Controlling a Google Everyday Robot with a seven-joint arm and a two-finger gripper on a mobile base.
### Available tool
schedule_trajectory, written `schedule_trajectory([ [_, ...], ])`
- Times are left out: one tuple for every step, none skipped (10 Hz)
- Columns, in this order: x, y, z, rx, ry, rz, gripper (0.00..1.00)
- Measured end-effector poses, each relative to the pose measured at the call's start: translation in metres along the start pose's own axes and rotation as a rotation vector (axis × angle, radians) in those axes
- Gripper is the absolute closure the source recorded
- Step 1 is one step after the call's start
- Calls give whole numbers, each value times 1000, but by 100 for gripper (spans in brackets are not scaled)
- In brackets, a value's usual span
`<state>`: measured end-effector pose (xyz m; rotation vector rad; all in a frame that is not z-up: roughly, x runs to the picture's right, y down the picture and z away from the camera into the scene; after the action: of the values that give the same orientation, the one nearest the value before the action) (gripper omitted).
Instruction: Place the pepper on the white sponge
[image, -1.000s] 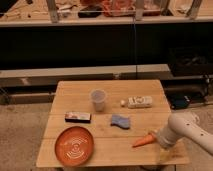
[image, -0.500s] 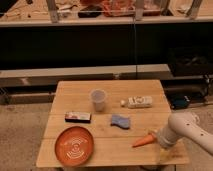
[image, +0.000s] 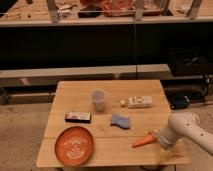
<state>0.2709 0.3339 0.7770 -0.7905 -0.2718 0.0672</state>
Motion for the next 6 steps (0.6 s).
schedule_trajectory([
  [0, 0, 0, 0, 0, 0, 20],
  [0, 0, 0, 0, 0, 0, 20],
  [0, 0, 0, 0, 0, 0, 20],
  [0, 0, 0, 0, 0, 0, 20],
  [0, 0, 0, 0, 0, 0, 20],
  [0, 0, 0, 0, 0, 0, 24],
])
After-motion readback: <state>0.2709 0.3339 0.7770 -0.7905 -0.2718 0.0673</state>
